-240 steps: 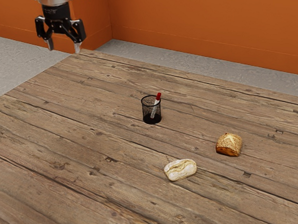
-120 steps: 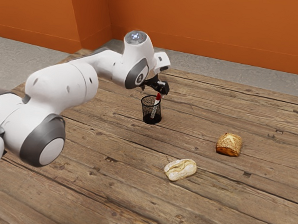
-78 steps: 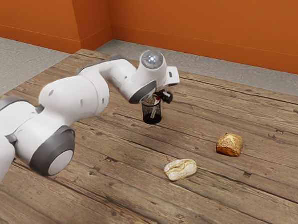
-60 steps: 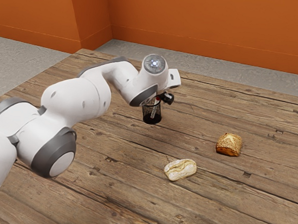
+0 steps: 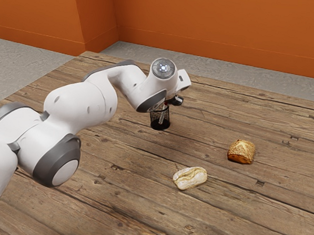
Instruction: Take the marker out of the pen holder and place it to the left of the pen holder.
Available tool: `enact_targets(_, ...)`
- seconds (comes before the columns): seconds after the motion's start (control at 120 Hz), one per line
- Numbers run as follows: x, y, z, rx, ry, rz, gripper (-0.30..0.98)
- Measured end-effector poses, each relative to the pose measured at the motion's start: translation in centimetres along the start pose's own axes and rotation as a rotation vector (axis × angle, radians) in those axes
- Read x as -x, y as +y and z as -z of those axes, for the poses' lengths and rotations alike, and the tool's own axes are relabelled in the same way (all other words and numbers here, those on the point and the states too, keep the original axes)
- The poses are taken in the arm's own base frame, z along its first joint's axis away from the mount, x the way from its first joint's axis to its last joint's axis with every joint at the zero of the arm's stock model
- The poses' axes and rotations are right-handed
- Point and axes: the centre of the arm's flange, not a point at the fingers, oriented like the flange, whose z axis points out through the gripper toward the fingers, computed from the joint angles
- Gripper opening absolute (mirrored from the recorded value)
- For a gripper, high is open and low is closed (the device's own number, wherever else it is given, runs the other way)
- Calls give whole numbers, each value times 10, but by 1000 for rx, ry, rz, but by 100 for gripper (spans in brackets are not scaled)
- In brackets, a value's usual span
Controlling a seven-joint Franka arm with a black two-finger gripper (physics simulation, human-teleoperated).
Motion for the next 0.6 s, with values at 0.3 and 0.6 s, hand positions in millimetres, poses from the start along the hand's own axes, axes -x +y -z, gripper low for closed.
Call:
enact_targets(0.3,-4,-7,2,-26,14,60,-7)
enact_targets(0.6,-47,-33,71,-33,73,151,-10)
